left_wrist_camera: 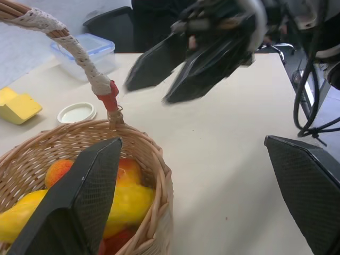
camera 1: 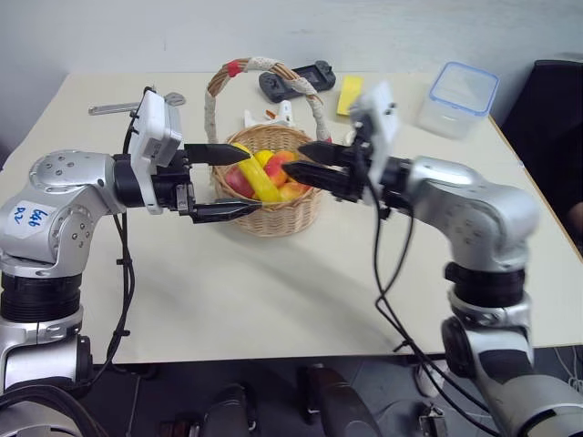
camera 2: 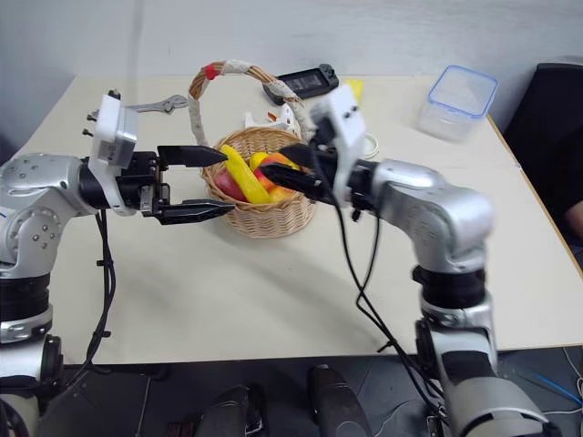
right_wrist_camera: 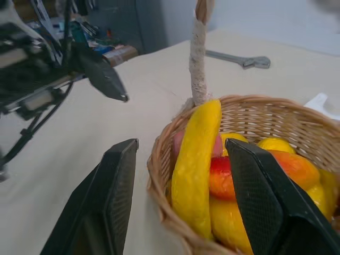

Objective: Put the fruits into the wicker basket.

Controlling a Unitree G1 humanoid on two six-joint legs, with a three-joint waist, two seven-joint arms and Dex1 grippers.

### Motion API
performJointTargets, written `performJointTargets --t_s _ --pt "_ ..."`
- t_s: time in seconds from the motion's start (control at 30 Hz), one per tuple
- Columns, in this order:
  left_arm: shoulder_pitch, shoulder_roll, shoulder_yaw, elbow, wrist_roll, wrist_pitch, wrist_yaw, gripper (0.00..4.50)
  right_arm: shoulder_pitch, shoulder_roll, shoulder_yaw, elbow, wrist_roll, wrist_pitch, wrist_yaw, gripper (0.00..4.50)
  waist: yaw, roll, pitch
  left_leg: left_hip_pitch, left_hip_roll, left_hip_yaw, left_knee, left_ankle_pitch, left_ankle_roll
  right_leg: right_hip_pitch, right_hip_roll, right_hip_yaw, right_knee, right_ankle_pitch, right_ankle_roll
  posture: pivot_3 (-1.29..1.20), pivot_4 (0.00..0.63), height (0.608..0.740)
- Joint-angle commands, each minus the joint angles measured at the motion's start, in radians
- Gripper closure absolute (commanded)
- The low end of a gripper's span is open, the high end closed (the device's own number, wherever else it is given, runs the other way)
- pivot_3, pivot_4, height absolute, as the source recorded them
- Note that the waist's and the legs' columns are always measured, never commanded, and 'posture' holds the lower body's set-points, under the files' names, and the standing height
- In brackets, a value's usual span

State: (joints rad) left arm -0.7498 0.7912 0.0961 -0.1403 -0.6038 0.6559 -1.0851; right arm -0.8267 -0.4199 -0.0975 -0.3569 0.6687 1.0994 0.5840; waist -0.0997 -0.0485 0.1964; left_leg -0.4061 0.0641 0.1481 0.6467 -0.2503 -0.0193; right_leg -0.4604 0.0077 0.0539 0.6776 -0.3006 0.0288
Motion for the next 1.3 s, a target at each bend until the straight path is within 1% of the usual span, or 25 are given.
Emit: performJointTargets --t_s 0.03,0.1,0.23,0.33,0.43,0.6,0.67,0.73,0.87,0.9,0.97,1.07,1.13,1.2,1.3 --pt "-0.031 0.003 0.012 0.000 -0.011 -0.006 0.000 0.00 0.062 -0.052 -0.102 -0.097 0.044 0.034 -0.044 1.82 0.001 0.000 0.000 0.000 0.000 0.000 0.000 0.000 0.000 0.000 0.000 0.000 0.000 0.000 0.000 0.00 0.150 0.740" --pt "-0.048 -0.007 0.011 0.012 -0.007 -0.010 0.008 0.00 0.077 -0.052 -0.093 -0.052 -0.014 -0.020 -0.090 1.82 -0.004 0.000 0.000 0.001 0.000 0.001 0.000 0.000 0.000 0.000 0.000 0.001 0.000 0.000 0.000 0.00 0.150 0.740" --pt "-0.062 -0.020 0.008 0.019 -0.001 -0.017 0.017 0.00 0.046 -0.008 -0.003 0.087 -0.124 -0.167 -0.116 1.82 -0.013 0.000 0.000 0.001 0.000 0.001 -0.001 0.001 0.000 0.000 0.001 0.001 0.001 0.000 0.000 0.00 0.150 0.740" --pt "-0.063 -0.027 0.009 0.014 0.000 -0.019 0.024 0.00 0.000 0.042 0.052 0.208 -0.191 -0.270 -0.118 1.82 -0.015 0.000 0.000 0.001 0.000 0.001 -0.001 0.001 -0.001 -0.001 0.001 0.001 0.002 0.000 -0.001 0.00 0.150 0.740" --pt "-0.052 -0.027 0.013 -0.002 -0.003 -0.021 0.028 0.00 -0.061 0.097 0.098 0.379 -0.257 -0.389 -0.104 1.82 -0.014 0.000 0.000 0.001 0.000 0.001 -0.001 0.002 -0.001 -0.002 0.002 0.001 0.002 0.000 -0.001 0.00 0.150 0.740" --pt "-0.052 -0.016 0.024 -0.008 -0.004 -0.015 0.041 0.00 -0.180 0.157 0.115 0.634 -0.323 -0.538 -0.080 1.82 -0.011 0.000 0.000 0.000 0.000 0.001 0.000 0.001 -0.001 -0.001 0.001 0.001 0.002 0.000 -0.001 0.00 0.150 0.740" --pt "-0.048 -0.013 0.029 -0.010 -0.005 -0.012 0.046 0.00 -0.209 0.170 0.108 0.696 -0.336 -0.583 -0.073 2.19 -0.011 0.000 0.000 0.000 0.000 0.001 0.000 0.001 -0.001 -0.001 0.001 0.001 0.002 0.000 -0.001 0.00 0.150 0.740" --pt "-0.043 -0.013 0.030 -0.014 -0.006 -0.011 0.051 0.00 -0.217 0.172 0.110 0.720 -0.345 -0.614 -0.059 2.71 -0.011 0.000 0.000 0.000 0.000 0.001 0.000 0.001 -0.001 -0.001 0.001 0.001 0.002 0.000 -0.001 0.00 0.150 0.740" --pt "-0.033 -0.016 0.030 -0.027 -0.012 -0.007 0.059 0.00 -0.188 0.169 0.111 0.658 -0.336 -0.629 -0.031 4.07 -0.012 0.000 0.000 0.000 0.000 0.001 0.000 0.001 -0.001 -0.001 0.001 0.001 0.001 0.000 -0.001 0.00 0.150 0.740" --pt "-0.036 -0.018 0.027 -0.025 -0.012 -0.006 0.059 0.00 -0.170 0.156 0.113 0.616 -0.338 -0.635 -0.019 4.26 -0.012 0.000 0.000 0.000 0.000 0.001 0.000 0.001 -0.001 -0.001 0.001 0.001 0.002 0.000 -0.001 0.00 0.150 0.740" --pt "-0.042 -0.025 0.023 -0.023 -0.015 -0.003 0.059 0.00 -0.130 0.124 0.111 0.524 -0.344 -0.644 0.000 4.26 -0.009 0.000 0.000 0.000 0.000 0.001 0.000 0.001 -0.001 -0.002 0.001 0.001 0.002 0.000 -0.001 0.00 0.150 0.740" --pt "-0.048 -0.040 0.009 -0.022 -0.021 -0.004 0.051 0.00 -0.046 0.051 0.030 0.349 -0.314 -0.594 -0.028 4.26 -0.006 0.000 0.000 0.000 0.000 0.001 0.000 0.001 -0.001 -0.001 0.001 0.001 0.002 0.000 0.000 0.00 0.150 0.740" --pt "-0.048 -0.052 -0.002 -0.020 -0.021 -0.011 0.041 0.00 0.038 -0.029 -0.051 0.230 -0.299 -0.556 -0.044 4.26 0.006 0.000 0.000 -0.001 0.000 0.001 0.000 0.001 -0.001 -0.001 0.000 0.001 0.001 0.000 0.000 0.00 0.150 0.740" --pt "-0.050 -0.066 -0.010 -0.010 -0.017 -0.019 0.031 0.00 0.126 -0.116 -0.137 0.136 -0.272 -0.523 -0.030 4.26 0.020 0.000 0.000 -0.001 0.000 0.001 0.000 0.001 -0.001 -0.001 0.000 0.001 0.001 0.000 0.000 0.00 0.150 0.740" --pt "-0.064 -0.086 -0.025 0.024 -0.014 -0.023 0.013 0.00 0.261 -0.227 -0.299 0.055 -0.231 -0.477 -0.028 4.26 0.029 0.000 0.000 0.000 -0.001 0.000 0.000 0.001 0.000 0.000 0.000 0.001 -0.001 0.000 0.000 0.00 0.150 0.740"
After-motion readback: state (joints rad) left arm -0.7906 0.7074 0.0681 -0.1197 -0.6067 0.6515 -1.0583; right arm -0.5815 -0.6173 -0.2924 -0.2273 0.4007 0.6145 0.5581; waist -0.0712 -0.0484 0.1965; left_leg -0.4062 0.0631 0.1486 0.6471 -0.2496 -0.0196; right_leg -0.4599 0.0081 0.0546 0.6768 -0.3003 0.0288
